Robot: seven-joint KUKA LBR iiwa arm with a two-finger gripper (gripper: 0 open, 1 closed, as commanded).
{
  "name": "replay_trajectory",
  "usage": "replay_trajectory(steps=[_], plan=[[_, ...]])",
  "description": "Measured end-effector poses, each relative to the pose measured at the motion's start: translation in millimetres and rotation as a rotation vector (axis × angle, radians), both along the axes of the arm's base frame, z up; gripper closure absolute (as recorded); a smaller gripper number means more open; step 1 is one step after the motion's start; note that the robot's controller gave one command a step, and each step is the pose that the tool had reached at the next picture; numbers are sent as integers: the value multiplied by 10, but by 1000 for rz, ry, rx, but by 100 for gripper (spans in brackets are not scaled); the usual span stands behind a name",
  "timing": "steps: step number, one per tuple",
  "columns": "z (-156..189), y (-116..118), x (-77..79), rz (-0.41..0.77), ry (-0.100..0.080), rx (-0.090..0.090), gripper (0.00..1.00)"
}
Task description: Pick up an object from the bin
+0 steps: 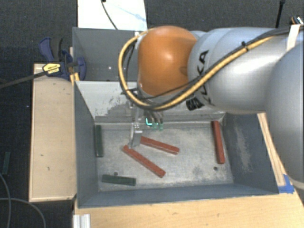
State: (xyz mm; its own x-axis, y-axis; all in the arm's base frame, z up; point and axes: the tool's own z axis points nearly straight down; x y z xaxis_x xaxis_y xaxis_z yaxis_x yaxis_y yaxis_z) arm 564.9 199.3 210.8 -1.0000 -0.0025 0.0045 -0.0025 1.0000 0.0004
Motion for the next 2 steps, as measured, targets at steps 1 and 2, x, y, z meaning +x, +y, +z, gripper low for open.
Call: replay_trajectory(steps=[1, 2], plan=[[-1445, -749, -384, 0, 0, -2, 0], [-1389, -718, -355, -4, -9, 3, 100]])
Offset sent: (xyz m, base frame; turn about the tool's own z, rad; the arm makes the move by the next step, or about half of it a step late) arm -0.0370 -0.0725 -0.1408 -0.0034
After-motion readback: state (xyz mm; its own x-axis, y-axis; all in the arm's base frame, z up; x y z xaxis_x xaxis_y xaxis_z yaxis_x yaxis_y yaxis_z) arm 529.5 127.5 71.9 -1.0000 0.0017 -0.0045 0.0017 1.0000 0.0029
